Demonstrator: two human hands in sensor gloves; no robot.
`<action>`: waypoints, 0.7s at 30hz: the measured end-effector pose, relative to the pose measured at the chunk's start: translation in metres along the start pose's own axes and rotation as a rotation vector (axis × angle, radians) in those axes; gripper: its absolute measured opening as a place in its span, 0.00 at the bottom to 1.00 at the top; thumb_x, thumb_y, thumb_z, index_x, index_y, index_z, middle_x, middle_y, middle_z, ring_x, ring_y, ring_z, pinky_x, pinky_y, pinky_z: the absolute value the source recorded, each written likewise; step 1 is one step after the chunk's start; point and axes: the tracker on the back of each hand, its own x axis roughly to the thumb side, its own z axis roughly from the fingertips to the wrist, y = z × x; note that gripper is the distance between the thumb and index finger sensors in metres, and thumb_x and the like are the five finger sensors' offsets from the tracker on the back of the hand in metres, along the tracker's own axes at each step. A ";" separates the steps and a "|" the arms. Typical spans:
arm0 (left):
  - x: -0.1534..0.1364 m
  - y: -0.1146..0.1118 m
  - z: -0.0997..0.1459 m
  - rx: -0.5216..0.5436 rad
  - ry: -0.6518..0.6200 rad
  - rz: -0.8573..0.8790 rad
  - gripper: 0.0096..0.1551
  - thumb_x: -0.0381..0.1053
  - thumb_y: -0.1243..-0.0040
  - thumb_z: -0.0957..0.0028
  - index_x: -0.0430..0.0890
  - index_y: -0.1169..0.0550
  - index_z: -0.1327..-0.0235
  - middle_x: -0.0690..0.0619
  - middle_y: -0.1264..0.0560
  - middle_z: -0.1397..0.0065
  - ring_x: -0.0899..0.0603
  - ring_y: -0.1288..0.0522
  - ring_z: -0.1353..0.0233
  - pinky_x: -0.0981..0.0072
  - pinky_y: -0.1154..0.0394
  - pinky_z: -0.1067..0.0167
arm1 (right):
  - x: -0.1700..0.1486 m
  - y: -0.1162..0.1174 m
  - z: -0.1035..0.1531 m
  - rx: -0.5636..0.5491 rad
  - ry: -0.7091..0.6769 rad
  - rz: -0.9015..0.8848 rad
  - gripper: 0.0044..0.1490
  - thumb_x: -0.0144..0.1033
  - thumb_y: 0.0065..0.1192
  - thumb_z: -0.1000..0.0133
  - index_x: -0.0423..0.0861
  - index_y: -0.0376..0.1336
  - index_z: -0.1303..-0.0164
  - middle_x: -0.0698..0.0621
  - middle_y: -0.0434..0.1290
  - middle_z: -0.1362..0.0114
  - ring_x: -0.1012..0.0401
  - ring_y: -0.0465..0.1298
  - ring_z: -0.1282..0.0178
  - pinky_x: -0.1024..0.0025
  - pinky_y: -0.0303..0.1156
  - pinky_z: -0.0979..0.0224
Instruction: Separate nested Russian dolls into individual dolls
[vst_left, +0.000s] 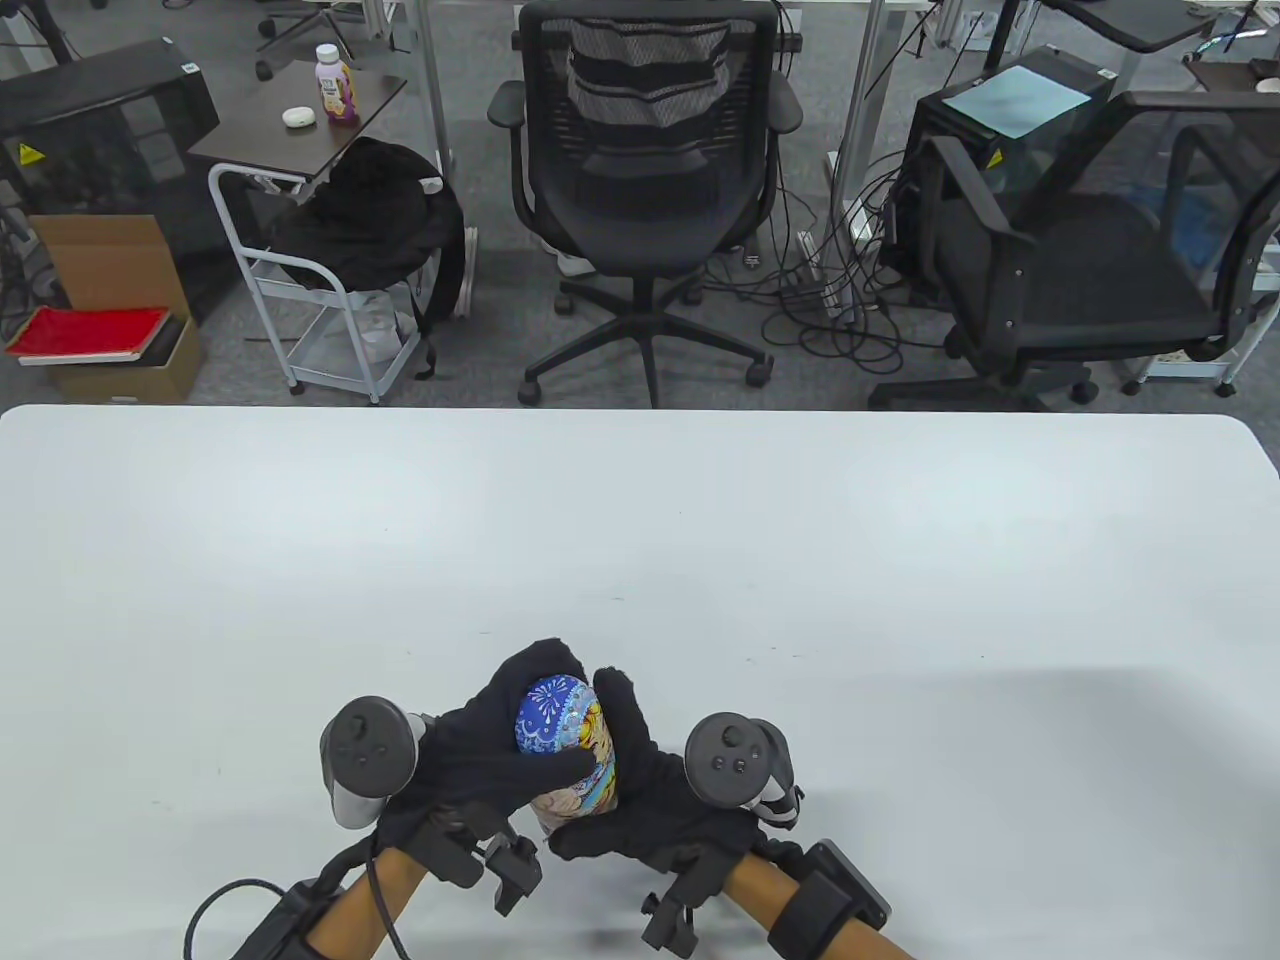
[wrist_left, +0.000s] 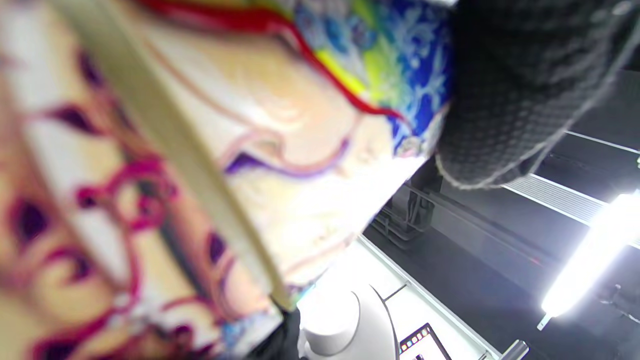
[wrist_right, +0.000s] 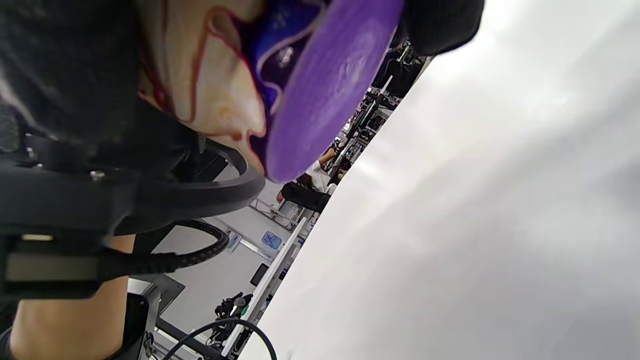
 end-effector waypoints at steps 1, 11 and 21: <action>-0.001 0.000 0.000 -0.003 0.002 0.000 0.57 0.69 0.27 0.50 0.41 0.40 0.20 0.38 0.32 0.23 0.30 0.26 0.29 0.38 0.27 0.31 | -0.001 0.000 0.000 -0.001 0.003 -0.011 0.83 0.62 0.77 0.58 0.68 0.14 0.29 0.39 0.49 0.12 0.38 0.63 0.17 0.43 0.68 0.23; -0.003 0.005 -0.002 -0.062 -0.039 0.130 0.57 0.70 0.27 0.51 0.41 0.39 0.21 0.39 0.31 0.23 0.32 0.25 0.28 0.39 0.26 0.30 | 0.004 -0.008 0.001 -0.004 -0.062 -0.013 0.86 0.65 0.82 0.64 0.70 0.19 0.26 0.43 0.61 0.17 0.45 0.73 0.24 0.47 0.79 0.32; 0.006 0.047 0.008 0.040 -0.108 0.236 0.57 0.71 0.28 0.51 0.45 0.41 0.19 0.42 0.33 0.20 0.32 0.27 0.25 0.41 0.28 0.28 | 0.001 -0.010 0.004 0.051 -0.059 -0.006 0.85 0.63 0.83 0.64 0.68 0.20 0.24 0.43 0.60 0.16 0.44 0.71 0.23 0.45 0.77 0.30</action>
